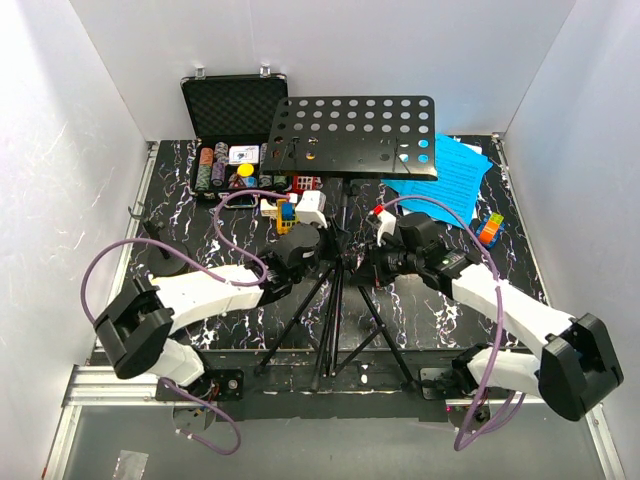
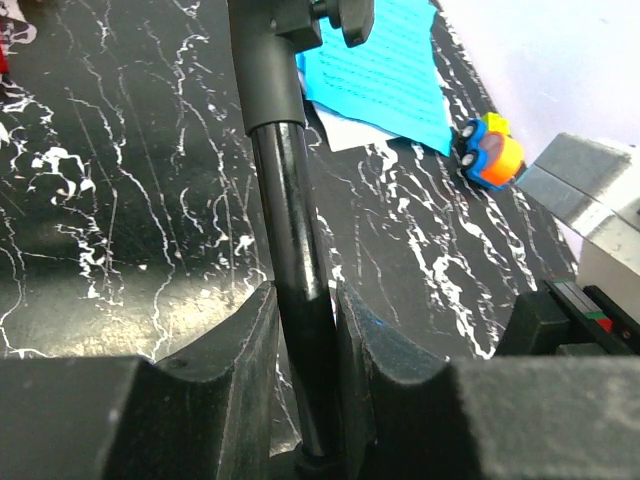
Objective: Pack up the instrument practice props
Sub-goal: Place the music stand at the center of the board.
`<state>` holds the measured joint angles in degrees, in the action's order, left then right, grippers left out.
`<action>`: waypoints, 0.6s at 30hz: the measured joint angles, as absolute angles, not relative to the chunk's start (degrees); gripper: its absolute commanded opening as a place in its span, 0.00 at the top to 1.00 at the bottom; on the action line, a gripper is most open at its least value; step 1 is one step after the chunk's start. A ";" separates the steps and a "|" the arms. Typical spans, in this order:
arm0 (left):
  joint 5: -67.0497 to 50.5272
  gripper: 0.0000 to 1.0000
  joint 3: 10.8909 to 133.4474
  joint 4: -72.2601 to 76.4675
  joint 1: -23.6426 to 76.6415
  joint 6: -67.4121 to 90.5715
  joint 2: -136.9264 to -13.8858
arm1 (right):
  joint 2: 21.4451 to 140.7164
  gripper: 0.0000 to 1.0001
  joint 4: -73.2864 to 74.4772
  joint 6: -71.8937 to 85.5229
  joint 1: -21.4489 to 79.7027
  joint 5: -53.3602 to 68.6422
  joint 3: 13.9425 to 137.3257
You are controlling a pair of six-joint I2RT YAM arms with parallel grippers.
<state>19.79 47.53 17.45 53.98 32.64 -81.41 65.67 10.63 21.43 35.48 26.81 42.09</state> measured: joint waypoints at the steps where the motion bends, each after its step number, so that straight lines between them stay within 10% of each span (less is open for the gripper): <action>1: 19.86 1.00 47.66 17.80 53.56 32.49 -82.37 | 66.63 0.99 10.22 21.45 35.18 26.76 42.09; 18: 16.21 1.00 48.56 27.90 43.90 25.65 -91.59 | 74.24 0.99 8.64 25.39 30.87 17.45 41.93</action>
